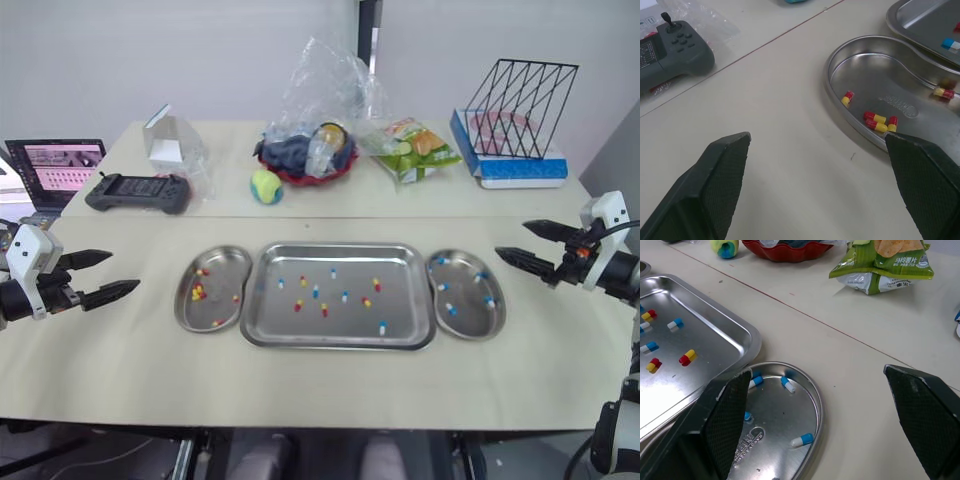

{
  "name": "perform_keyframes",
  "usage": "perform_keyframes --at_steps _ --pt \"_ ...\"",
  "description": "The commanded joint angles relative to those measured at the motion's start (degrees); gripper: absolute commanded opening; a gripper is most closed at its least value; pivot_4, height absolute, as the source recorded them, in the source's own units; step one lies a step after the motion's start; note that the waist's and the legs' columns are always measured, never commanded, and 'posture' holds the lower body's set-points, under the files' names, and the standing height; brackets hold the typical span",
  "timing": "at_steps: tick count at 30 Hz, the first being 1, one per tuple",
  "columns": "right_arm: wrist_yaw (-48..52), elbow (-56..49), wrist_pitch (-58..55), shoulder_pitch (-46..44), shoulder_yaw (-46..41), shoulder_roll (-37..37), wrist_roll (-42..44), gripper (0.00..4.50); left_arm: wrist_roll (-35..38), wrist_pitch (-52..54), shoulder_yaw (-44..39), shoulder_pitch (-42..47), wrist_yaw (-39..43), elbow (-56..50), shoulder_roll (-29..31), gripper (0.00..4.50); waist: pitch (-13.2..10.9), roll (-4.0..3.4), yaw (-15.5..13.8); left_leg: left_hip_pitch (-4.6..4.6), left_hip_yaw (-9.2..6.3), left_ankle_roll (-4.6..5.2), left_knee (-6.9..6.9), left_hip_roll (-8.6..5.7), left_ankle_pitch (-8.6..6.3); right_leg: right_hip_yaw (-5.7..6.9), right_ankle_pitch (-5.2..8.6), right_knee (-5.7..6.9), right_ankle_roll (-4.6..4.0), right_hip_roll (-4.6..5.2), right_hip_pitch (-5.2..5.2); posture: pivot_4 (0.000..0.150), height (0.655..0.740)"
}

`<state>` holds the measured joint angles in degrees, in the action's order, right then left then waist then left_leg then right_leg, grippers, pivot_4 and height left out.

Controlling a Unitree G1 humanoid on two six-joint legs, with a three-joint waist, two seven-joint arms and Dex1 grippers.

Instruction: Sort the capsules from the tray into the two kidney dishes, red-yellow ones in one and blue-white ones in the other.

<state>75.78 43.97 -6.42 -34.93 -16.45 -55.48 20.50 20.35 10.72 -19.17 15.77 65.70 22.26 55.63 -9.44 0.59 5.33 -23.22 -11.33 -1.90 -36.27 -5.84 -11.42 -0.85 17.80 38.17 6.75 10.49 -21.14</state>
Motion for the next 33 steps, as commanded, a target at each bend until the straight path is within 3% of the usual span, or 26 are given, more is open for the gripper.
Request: perform_keyframes --at_steps 1,10,14,22,33 --pt "-0.3 -3.1 -0.9 -0.1 -0.9 -1.1 0.6 4.45 1.4 0.9 -1.8 0.8 -0.4 -1.4 0.8 4.50 0.0 0.00 0.0 0.00 0.00 0.00 0.00 0.00 0.00 0.00 0.00 0.00 0.00 0.00 0.00 0.150 0.7391" --pt "-0.7 -9.0 -4.3 2.4 -1.2 -1.0 1.5 4.45 1.4 4.1 -1.3 1.5 0.3 -1.8 1.5 4.50 0.0 0.00 0.1 -0.01 0.00 0.00 0.00 0.00 0.00 0.00 0.00 0.01 0.00 0.00 -0.01 0.150 0.7391" --pt "1.8 -20.0 -9.9 8.6 -1.7 -1.8 4.8 4.45 2.9 6.3 0.1 -2.6 6.9 -4.9 3.2 4.50 0.0 0.00 0.1 0.03 0.03 0.05 0.02 0.01 -0.03 0.00 0.00 0.03 0.00 0.00 -0.02 0.150 0.7391" --pt "-0.4 -38.8 -22.1 21.2 -9.3 -4.2 12.3 4.45 8.8 11.5 -2.9 -2.5 10.2 -7.5 3.1 4.50 0.0 0.00 -1.3 -0.03 0.05 0.09 -0.09 0.02 -0.05 0.01 -0.04 0.00 -0.08 0.00 -0.03 0.150 0.7391" --pt "-3.6 -45.7 -25.9 26.8 -13.4 -4.5 15.5 4.45 10.6 11.8 -1.6 0.2 13.0 -8.4 2.5 4.50 0.0 0.02 -1.5 -0.04 0.13 0.10 -0.10 0.03 -0.06 0.01 -0.09 -0.06 -0.15 0.00 -0.02 0.150 0.7391"
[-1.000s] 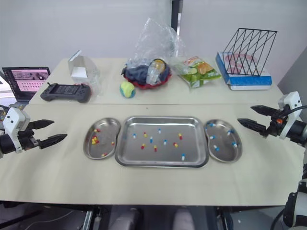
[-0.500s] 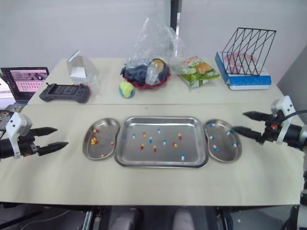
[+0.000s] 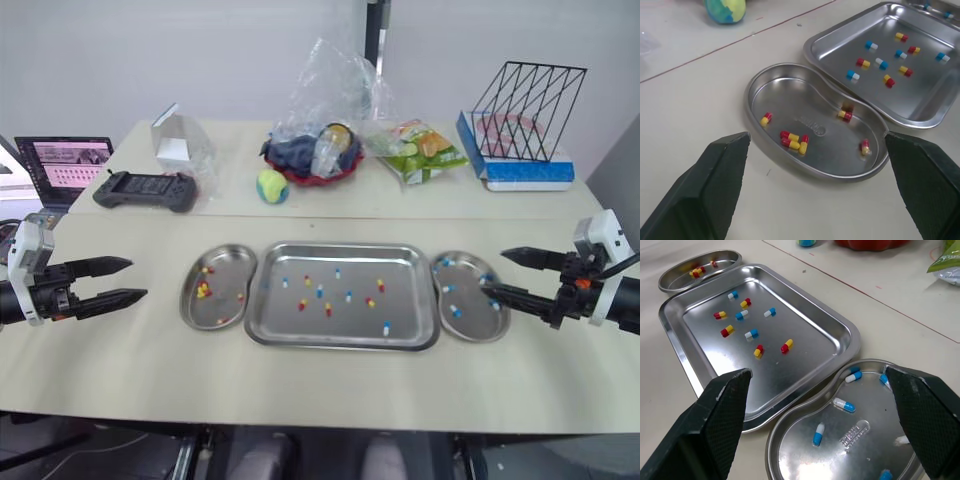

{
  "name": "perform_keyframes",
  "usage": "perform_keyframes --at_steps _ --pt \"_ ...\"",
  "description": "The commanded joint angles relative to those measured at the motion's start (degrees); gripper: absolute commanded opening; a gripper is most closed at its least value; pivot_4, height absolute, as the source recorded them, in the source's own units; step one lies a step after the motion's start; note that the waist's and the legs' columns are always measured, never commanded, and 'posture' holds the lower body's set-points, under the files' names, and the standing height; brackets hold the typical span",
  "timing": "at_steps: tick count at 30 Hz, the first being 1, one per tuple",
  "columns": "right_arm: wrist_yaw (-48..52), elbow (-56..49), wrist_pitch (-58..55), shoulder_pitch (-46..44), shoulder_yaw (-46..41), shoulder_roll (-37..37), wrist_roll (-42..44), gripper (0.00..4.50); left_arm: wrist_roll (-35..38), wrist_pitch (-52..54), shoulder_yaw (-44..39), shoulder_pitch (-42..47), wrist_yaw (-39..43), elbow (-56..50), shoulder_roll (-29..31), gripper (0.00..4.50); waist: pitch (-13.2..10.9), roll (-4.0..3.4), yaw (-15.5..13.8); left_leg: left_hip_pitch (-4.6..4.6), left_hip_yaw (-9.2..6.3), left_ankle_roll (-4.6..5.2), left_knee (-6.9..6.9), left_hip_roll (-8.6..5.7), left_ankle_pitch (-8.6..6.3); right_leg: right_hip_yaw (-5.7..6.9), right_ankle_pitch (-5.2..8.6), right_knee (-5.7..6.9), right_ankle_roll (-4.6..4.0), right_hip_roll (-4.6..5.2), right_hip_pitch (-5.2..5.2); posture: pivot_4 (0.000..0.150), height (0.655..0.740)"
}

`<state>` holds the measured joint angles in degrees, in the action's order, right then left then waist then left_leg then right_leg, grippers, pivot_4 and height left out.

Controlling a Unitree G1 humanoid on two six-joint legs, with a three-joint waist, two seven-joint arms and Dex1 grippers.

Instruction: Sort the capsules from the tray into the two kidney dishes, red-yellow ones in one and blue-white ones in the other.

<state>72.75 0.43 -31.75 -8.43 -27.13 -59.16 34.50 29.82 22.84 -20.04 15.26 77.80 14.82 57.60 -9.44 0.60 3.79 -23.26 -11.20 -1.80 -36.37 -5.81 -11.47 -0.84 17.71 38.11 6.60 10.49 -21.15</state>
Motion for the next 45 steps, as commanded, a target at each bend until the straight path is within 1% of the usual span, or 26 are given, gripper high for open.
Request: perform_keyframes --at_steps 1,6,8,12,16,19,20,23,25,26,27,29,30,32,34,40,43,45 --pt "-0.7 -2.3 -0.6 0.5 -2.9 -0.8 1.6 4.45 1.1 -0.3 -0.6 0.8 1.0 -1.0 0.5 4.50 0.0 0.00 0.0 0.00 0.01 0.00 0.00 0.00 0.00 0.00 0.00 -0.01 0.00 0.00 0.00 0.150 0.7391" --pt "-1.4 -3.6 -1.6 1.3 -3.6 -0.7 2.3 4.45 0.8 -0.1 -0.1 0.6 1.6 -2.1 0.4 4.50 0.0 0.00 0.0 0.01 0.02 0.00 0.00 0.02 0.00 0.00 -0.01 -0.01 -0.02 -0.01 0.00 0.150 0.7391" --pt "-2.0 -4.3 -3.1 0.6 -2.4 -0.7 2.8 4.45 0.5 -0.6 0.0 0.0 1.9 -2.9 0.5 4.50 0.0 0.00 0.0 0.01 0.03 0.01 0.00 0.02 -0.01 0.00 -0.01 -0.01 -0.02 -0.01 0.00 0.150 0.7391" --pt "-2.5 -5.9 -6.2 -3.0 2.7 -0.7 3.8 4.45 1.6 -2.6 -3.9 -2.8 1.3 -4.5 -0.2 4.50 0.0 0.01 0.2 0.01 0.04 0.01 0.01 0.07 0.00 0.01 -0.03 -0.03 -0.05 -0.03 -0.01 0.150 0.7391" --pt "-2.6 -7.1 -7.8 -6.7 7.5 0.1 4.3 4.45 3.9 -0.7 -7.1 -6.9 -0.1 -8.0 -1.3 4.50 0.0 0.01 0.2 0.05 0.21 0.04 0.07 0.20 -0.03 0.02 -0.03 -0.04 -0.06 -0.05 -0.09 0.150 0.7391" --pt "-5.4 -9.8 -9.3 -12.6 13.3 3.7 4.3 4.45 5.0 -0.8 -10.3 -11.4 -2.2 -11.8 -3.1 4.50 0.0 0.03 0.3 0.04 0.24 0.05 0.07 0.23 -0.04 0.02 -0.04 -0.06 -0.08 -0.06 -0.10 0.150 0.7391" --pt "-6.4 -10.4 -9.7 -14.6 15.5 5.0 3.5 4.45 5.3 -0.8 -11.2 -12.9 -3.0 -13.0 -3.8 4.50 0.0 0.03 0.2 0.10 0.33 0.05 0.09 0.33 -0.04 0.03 -0.14 -0.11 -0.24 -0.10 -0.11 0.150 0.7391" --pt "-8.0 -10.9 -10.5 -17.5 18.7 6.9 2.3 4.45 5.8 -0.6 -12.3 -15.1 -4.4 -15.1 -4.8 4.50 0.0 0.04 -0.2 0.03 0.35 0.04 0.08 0.38 -0.04 0.05 -0.17 -0.10 -0.30 -0.14 -0.17 0.150 0.7391" --pt "-10.9 -12.2 -10.6 -21.1 24.8 10.4 -0.4 4.45 5.7 -0.3 -13.2 -17.5 -6.3 -16.9 -6.3 4.50 0.0 0.08 -0.5 -0.01 0.35 0.04 0.06 0.34 -0.04 0.04 -0.18 -0.12 -0.32 -0.13 -0.19 0.150 0.7391" --pt "-13.4 -12.5 -10.4 -23.6 28.3 13.6 -2.5 4.45 6.1 0.1 -14.0 -19.2 -7.6 -18.5 -7.5 4.50 0.0 0.08 -0.5 0.04 0.36 0.05 0.07 0.35 -0.05 0.03 -0.22 -0.13 -0.37 -0.13 -0.20 0.150 0.7391" --pt "-15.8 -12.3 -7.3 -25.7 31.5 17.2 -5.8 4.45 6.4 0.1 -14.8 -21.0 -8.5 -20.1 -8.6 4.50 0.0 0.11 -0.2 0.06 0.37 0.04 0.09 0.36 -0.05 0.03 -0.24 -0.13 -0.42 -0.13 -0.20 0.150 0.7391" --pt "-19.1 -11.3 -3.3 -27.9 35.1 22.1 -10.4 4.45 6.9 0.1 -15.8 -23.2 -9.7 -22.5 -10.0 4.50 0.0 0.14 0.0 0.08 0.41 0.02 0.15 0.52 -0.04 0.05 -0.28 -0.10 -0.48 -0.23 -0.29 0.150 0.7391" --pt "-21.0 -10.5 -1.7 -28.3 35.7 24.2 -12.0 4.45 6.9 0.0 -16.0 -23.9 -10.1 -23.3 -10.4 4.50 0.0 0.16 -0.1 -0.03 0.40 -0.03 0.17 0.58 -0.01 0.05 -0.28 -0.06 -0.49 -0.27 -0.51 0.150 0.7391" --pt "-23.1 -8.8 -1.9 -29.4 39.1 27.9 -14.4 4.45 7.1 -0.1 -16.2 -25.3 -11.7 -25.3 -11.4 4.50 0.1 0.22 -0.5 -0.35 0.37 -0.15 0.14 0.54 0.06 0.04 -0.32 0.07 -0.56 -0.26 -0.85 0.150 0.7391" --pt "-24.4 -7.0 -1.7 -30.4 42.5 31.0 -17.1 4.45 7.9 0.1 -16.6 -26.2 -13.3 -27.0 -12.3 4.50 0.1 0.26 -0.8 -0.45 0.38 -0.28 0.13 0.52 0.14 0.04 -0.40 0.01 -0.68 -0.25 -0.93 0.150 0.7391" --pt "-27.7 0.9 -3.7 -35.7 47.8 40.0 -21.6 4.45 8.8 -0.1 -17.5 -28.6 -15.8 -29.8 -13.8 4.50 0.1 0.33 -0.3 -0.42 0.38 -0.36 0.26 0.62 0.19 0.03 -0.48 0.04 -0.83 -0.34 -1.04 0.150 0.7391" --pt "-28.2 4.1 -6.3 -37.5 47.9 43.7 -21.4 4.45 9.5 0.2 -17.8 -29.8 -16.5 -30.7 -13.9 4.50 0.1 0.33 0.0 -0.34 0.38 -0.38 0.35 0.64 0.20 0.02 -0.49 0.05 -0.84 -0.35 -1.03 0.150 0.7391" --pt "-28.8 7.2 -5.0 -38.6 48.7 45.6 -23.0 4.45 10.0 0.3 -18.0 -30.1 -17.0 -31.1 -13.9 4.50 0.1 0.34 0.0 -0.31 0.36 -0.38 0.38 0.64 0.20 0.04 -0.49 0.04 -0.84 -0.35 -1.04 0.150 0.7391"
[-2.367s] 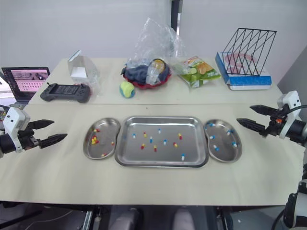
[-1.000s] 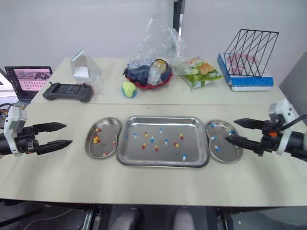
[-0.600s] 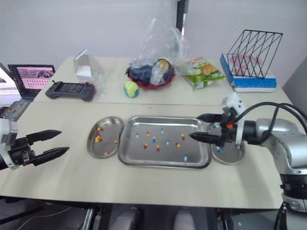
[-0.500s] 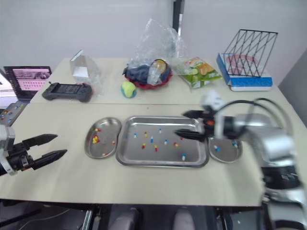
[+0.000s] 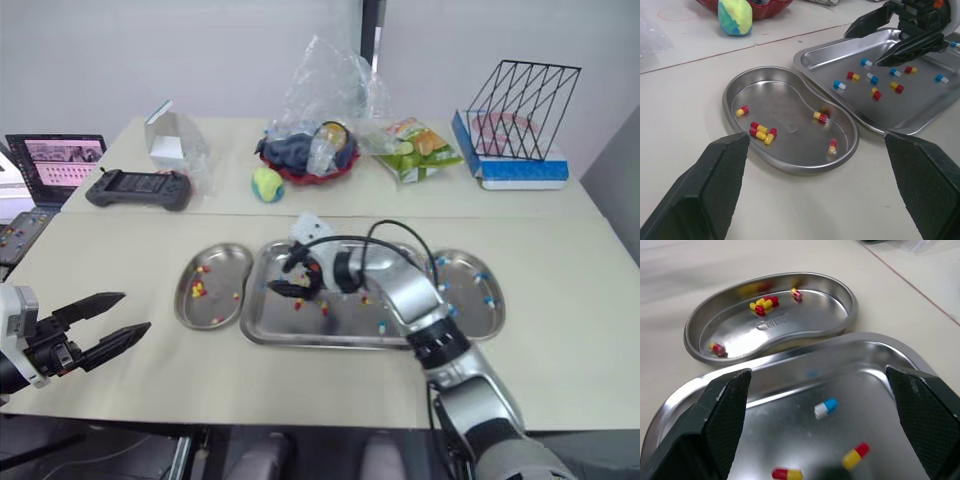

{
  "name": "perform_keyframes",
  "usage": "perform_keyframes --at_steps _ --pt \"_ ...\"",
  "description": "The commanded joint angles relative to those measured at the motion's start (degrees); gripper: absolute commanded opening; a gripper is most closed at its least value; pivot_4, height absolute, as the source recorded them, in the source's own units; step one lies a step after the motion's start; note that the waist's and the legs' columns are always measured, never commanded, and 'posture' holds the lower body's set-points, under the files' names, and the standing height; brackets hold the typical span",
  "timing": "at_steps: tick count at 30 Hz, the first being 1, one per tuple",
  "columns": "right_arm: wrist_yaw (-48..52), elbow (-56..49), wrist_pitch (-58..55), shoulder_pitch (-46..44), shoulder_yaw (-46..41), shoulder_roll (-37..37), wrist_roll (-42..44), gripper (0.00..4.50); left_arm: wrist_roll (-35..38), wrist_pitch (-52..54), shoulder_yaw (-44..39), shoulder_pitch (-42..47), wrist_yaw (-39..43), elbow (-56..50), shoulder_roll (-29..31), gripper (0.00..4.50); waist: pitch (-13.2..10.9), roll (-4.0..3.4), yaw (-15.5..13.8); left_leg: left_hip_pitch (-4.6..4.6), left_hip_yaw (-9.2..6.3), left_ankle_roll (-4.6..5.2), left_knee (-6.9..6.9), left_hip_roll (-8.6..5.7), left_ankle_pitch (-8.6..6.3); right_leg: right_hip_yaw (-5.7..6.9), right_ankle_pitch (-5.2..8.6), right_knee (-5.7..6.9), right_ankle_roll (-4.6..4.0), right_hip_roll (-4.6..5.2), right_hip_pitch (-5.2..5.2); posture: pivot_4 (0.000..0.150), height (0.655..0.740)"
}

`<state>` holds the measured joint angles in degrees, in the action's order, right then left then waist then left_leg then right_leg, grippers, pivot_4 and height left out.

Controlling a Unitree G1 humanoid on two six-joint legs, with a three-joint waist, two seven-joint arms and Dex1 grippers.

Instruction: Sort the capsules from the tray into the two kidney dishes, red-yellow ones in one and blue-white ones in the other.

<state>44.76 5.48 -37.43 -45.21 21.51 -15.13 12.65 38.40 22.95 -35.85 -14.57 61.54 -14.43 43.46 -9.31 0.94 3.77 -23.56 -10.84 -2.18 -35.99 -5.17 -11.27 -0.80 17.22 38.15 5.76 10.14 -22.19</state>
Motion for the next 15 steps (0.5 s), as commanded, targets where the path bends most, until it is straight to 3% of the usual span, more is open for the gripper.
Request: perform_keyframes --at_steps 1,7,10,11,15 --pt "-1.1 3.7 1.5 -2.4 0.3 2.6 -1.8 4.45 1.4 0.1 -2.2 -0.4 -0.9 -1.8 0.3 4.50 0.0 0.00 0.0 0.01 0.00 0.00 0.00 -0.01 0.00 0.00 0.00 0.00 0.00 0.00 0.01 0.150 0.7391" --pt "-1.0 8.4 4.3 -3.4 1.4 5.3 -4.7 4.45 1.1 -0.3 -2.3 -0.7 -1.3 -1.9 0.6 4.50 0.0 0.00 0.2 0.06 0.01 -0.03 0.06 0.01 0.02 -0.01 0.00 0.02 0.00 -0.01 -0.04 0.150 0.7391" --pt "-0.9 11.0 7.0 -3.6 2.8 6.1 -7.4 3.20 1.1 -0.3 -2.0 -0.3 -1.5 -1.7 0.8 4.50 0.0 0.00 0.2 0.09 0.01 -0.03 0.08 0.01 0.02 -0.01 0.00 0.03 0.00 -0.01 -0.04 0.150 0.7391" --pt "-1.2 12.3 8.1 -4.0 3.1 6.3 -8.3 3.01 1.0 -0.3 -1.8 -0.2 -1.5 -1.7 0.8 4.50 0.0 0.00 0.2 0.09 0.01 -0.03 0.09 0.01 0.02 -0.01 0.00 0.03 0.00 -0.01 -0.04 0.150 0.7391" --pt "-1.1 15.1 9.4 -4.9 2.8 7.1 -10.1 3.01 -0.1 -0.7 -0.9 0.0 -1.6 -1.7 1.3 4.50 0.0 0.00 0.3 0.09 0.02 -0.04 0.09 0.01 0.02 -0.02 0.00 0.03 -0.01 -0.02 -0.06 0.150 0.7391"
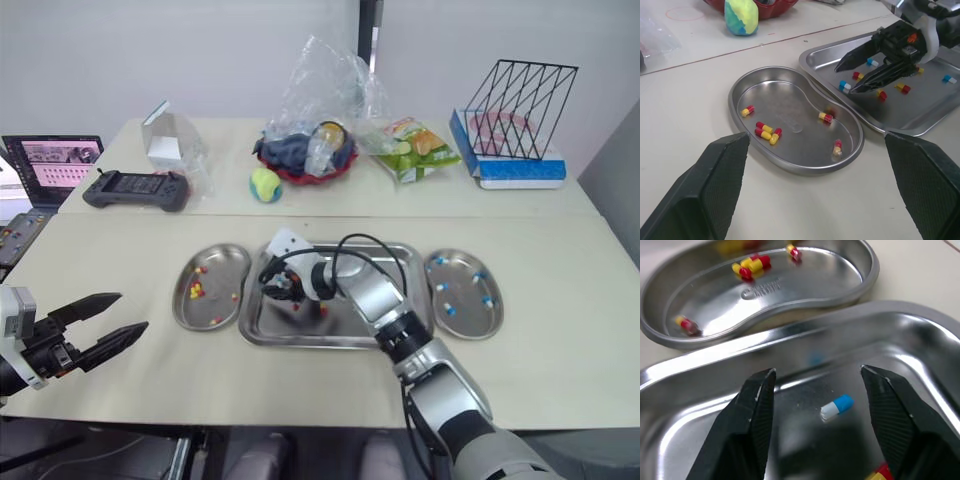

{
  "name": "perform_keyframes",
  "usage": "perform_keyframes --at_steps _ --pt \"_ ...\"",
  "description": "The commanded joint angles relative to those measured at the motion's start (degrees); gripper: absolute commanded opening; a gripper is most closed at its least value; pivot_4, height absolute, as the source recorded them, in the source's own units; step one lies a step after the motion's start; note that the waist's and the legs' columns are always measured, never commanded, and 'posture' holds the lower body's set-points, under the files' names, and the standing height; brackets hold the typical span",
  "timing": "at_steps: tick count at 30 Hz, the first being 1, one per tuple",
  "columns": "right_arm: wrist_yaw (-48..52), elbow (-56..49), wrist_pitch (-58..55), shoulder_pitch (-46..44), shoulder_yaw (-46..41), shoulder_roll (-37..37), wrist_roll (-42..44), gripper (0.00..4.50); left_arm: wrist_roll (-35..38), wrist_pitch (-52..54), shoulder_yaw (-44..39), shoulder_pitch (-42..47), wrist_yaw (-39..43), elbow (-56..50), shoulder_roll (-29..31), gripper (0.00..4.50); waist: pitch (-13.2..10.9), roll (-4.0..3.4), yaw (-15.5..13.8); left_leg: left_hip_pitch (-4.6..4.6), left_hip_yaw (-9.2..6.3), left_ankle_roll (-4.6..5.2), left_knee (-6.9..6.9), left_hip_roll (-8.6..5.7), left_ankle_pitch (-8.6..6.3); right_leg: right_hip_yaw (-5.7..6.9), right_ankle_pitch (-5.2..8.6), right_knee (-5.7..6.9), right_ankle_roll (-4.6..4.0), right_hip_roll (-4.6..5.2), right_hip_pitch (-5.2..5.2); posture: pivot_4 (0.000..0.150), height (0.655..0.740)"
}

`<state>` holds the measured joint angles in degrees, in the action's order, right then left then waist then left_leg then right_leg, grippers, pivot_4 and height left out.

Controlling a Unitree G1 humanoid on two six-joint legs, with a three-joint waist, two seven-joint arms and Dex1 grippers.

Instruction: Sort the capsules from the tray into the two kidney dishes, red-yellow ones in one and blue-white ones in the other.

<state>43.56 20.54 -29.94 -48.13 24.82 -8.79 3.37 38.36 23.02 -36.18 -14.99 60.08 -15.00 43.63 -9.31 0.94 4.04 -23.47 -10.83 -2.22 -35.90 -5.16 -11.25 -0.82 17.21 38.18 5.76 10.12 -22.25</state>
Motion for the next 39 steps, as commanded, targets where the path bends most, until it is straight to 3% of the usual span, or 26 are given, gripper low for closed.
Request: perform_keyframes --at_steps 1,19,24,27,39 --pt "0.1 0.7 2.1 -2.2 -0.7 1.1 -1.0 3.01 0.0 -0.6 -0.5 0.6 -0.3 -1.3 1.2 4.50 0.0 0.00 0.0 0.00 0.00 -0.01 0.01 0.00 0.00 0.00 0.00 0.00 0.00 0.00 0.00 0.150 0.7391" --pt "2.1 4.7 3.2 -2.3 -1.5 2.4 -3.2 3.01 -0.6 -1.2 -1.0 1.8 -1.1 -0.2 2.6 4.50 0.0 0.00 0.0 0.03 0.00 -0.01 0.03 0.00 0.00 -0.01 0.00 0.01 0.00 0.00 -0.01 0.150 0.7391" --pt "2.1 5.2 2.8 -2.0 -1.4 2.3 -3.7 1.55 -0.9 -1.5 -0.7 2.6 -1.4 0.2 2.8 4.50 0.0 0.00 0.0 0.03 0.00 -0.01 0.03 0.01 0.00 -0.01 0.00 0.01 0.00 0.00 -0.01 0.150 0.7391" --pt "1.9 5.6 3.3 -2.0 -1.2 2.0 -4.3 0.42 -0.9 -1.4 -0.5 3.4 -1.5 0.5 2.9 4.50 0.0 0.00 0.0 0.03 0.00 -0.01 0.03 0.00 0.00 -0.01 0.00 0.01 0.00 0.00 -0.01 0.150 0.7391" --pt "3.4 2.0 2.3 -1.7 -3.1 2.1 -3.1 0.42 -1.6 -1.7 0.4 4.7 -0.9 1.6 2.9 4.50 0.0 0.00 0.1 0.06 0.00 -0.01 0.04 0.01 0.00 -0.02 0.00 0.01 0.00 -0.01 0.00 0.150 0.7391"
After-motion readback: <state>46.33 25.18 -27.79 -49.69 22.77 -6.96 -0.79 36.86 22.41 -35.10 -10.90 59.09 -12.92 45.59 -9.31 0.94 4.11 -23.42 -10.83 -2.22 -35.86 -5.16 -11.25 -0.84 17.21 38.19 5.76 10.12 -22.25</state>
